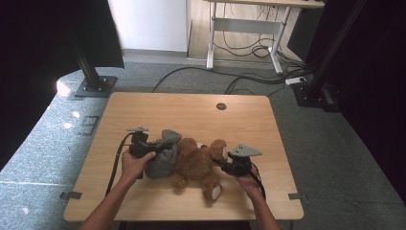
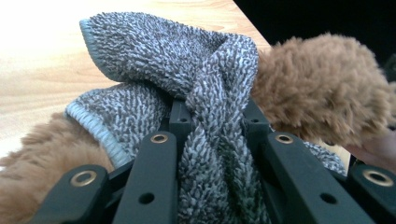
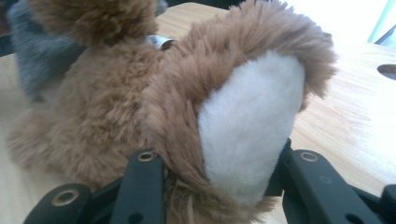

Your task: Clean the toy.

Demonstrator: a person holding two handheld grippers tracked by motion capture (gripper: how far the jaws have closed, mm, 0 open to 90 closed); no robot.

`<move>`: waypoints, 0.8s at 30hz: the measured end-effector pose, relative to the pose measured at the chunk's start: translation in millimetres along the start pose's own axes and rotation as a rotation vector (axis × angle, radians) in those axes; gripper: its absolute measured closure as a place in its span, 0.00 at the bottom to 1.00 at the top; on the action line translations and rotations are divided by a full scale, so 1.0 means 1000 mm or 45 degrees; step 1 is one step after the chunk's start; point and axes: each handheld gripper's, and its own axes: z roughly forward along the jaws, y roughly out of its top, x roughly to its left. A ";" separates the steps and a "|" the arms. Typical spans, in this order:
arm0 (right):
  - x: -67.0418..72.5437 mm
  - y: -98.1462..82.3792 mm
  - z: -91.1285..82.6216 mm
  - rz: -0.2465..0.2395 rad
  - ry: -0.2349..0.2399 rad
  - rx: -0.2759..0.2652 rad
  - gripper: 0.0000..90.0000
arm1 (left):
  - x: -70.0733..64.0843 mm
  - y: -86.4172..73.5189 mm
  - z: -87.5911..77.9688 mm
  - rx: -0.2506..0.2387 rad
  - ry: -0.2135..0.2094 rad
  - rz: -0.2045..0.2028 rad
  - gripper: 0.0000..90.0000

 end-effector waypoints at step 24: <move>0.006 0.053 -0.039 0.142 -0.089 -0.145 0.38 | -0.013 -0.025 -0.004 -0.071 -0.014 0.026 0.81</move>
